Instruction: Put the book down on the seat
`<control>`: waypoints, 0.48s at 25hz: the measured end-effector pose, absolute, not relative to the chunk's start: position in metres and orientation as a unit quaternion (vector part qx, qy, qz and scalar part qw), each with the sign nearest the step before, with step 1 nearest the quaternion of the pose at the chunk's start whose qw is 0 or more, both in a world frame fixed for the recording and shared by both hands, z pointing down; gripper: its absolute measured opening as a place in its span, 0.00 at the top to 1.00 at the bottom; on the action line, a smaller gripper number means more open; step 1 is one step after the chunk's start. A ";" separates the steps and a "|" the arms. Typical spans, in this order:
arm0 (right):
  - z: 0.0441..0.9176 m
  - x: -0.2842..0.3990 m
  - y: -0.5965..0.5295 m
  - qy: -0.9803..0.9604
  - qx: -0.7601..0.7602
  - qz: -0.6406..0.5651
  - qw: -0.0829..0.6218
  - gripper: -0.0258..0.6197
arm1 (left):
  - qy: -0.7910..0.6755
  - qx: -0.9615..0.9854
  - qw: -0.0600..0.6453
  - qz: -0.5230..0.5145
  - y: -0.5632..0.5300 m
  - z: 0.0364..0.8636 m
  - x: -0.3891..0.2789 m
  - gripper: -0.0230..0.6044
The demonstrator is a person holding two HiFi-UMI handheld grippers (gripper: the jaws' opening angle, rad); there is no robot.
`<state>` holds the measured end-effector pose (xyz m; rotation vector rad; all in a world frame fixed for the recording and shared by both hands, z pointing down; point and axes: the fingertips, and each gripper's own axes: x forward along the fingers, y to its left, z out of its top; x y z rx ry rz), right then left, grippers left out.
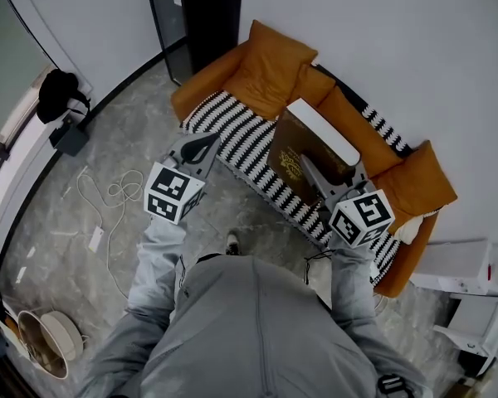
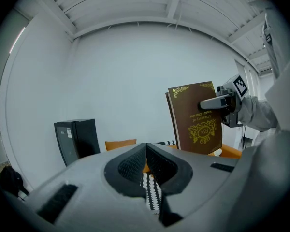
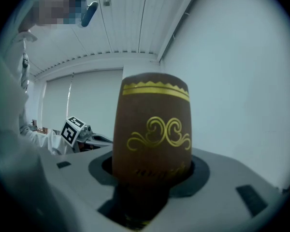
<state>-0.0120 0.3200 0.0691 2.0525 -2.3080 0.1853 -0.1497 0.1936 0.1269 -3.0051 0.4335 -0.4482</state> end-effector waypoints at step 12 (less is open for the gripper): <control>0.089 -0.005 0.280 -0.737 0.669 0.086 0.036 0.58 | 0.124 -0.980 0.012 -0.156 0.157 0.153 -0.138 0.92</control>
